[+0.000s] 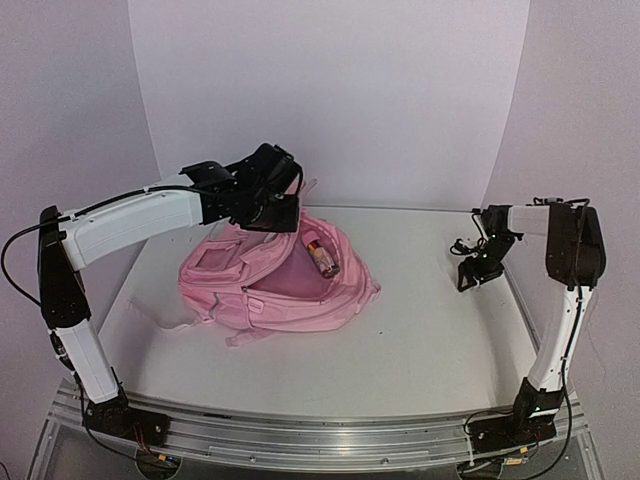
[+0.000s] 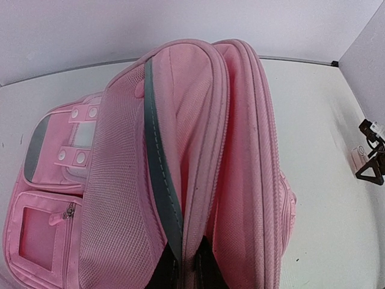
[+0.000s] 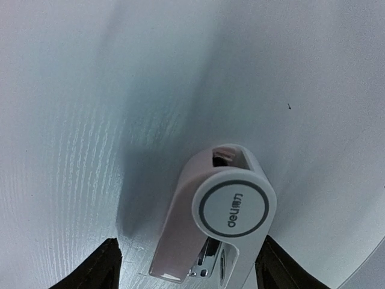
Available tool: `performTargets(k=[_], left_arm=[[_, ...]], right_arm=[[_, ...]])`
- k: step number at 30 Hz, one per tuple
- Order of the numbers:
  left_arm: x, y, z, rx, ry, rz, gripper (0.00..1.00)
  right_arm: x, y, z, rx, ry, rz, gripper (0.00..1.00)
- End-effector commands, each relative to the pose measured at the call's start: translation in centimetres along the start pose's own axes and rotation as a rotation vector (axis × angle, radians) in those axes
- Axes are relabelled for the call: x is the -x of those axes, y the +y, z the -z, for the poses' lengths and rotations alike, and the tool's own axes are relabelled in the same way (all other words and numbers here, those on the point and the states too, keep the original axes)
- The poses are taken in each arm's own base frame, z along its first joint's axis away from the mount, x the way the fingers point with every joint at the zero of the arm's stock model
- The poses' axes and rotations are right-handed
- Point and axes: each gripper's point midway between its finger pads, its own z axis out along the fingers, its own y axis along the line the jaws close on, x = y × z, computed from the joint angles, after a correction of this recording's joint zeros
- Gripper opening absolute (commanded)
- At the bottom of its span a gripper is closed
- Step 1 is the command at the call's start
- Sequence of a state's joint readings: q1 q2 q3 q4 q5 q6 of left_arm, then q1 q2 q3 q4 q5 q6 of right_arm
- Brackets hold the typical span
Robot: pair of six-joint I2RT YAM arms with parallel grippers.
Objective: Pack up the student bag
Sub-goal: Pick up the stationery from the center of the board.
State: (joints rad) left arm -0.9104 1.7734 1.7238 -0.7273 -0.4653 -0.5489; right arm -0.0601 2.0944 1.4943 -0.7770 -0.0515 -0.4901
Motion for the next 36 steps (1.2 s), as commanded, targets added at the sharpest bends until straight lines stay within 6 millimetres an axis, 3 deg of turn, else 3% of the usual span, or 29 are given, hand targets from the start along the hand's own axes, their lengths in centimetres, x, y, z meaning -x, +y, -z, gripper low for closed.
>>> performTargets(k=[1, 4, 9, 11, 14, 18, 20, 23, 27, 31, 36], left_arm=[[3.4, 0.9, 0.5, 0.041, -0.099, 0.018, 0.00], [3.3, 0.8, 0.3, 0.041, -0.096, 0.015, 0.00], [3.3, 0.5, 0.3, 0.026, -0.094, 0.017, 0.00], [3.2, 0.4, 0.2, 0.022, -0.093, 0.016, 0.00], [3.2, 0.4, 0.1, 0.022, -0.090, 0.013, 0.00], [3.1, 0.5, 0.1, 0.025, -0.089, 0.011, 0.00], [3.2, 0.5, 0.3, 0.025, -0.091, 0.012, 0.00], [3.6, 0.6, 0.7, 0.019, -0.106, 0.022, 0.00], [4.2, 0.7, 1.4, 0.011, -0.125, 0.032, 0.00], [4.5, 0.8, 2.0, 0.004, -0.134, 0.039, 0.00], [4.5, 0.7, 2.1, -0.004, -0.134, 0.046, 0.00]], right_arm=[[0.4, 0.1, 0.0, 0.010, 0.000, -0.022, 0.62], [0.5, -0.7, -0.2, -0.024, 0.011, -0.041, 0.50], [0.4, -0.8, -0.6, -0.025, 0.016, -0.048, 0.42], [0.7, -0.7, -0.6, -0.020, 0.004, -0.052, 0.29], [1.1, -0.2, -0.2, 0.003, -0.020, -0.065, 0.22], [2.4, 1.5, 2.1, 0.073, -0.102, -0.105, 0.22], [3.5, 3.3, 4.4, 0.134, -0.172, -0.122, 0.22], [5.7, 7.9, 8.2, 0.296, -0.289, -0.177, 0.22], [7.3, 17.8, 12.2, 0.496, -0.354, -0.100, 0.23], [7.9, 27.0, 13.9, 0.661, -0.343, -0.021, 0.22], [9.2, 34.4, 14.3, 0.709, -0.337, 0.082, 0.22]])
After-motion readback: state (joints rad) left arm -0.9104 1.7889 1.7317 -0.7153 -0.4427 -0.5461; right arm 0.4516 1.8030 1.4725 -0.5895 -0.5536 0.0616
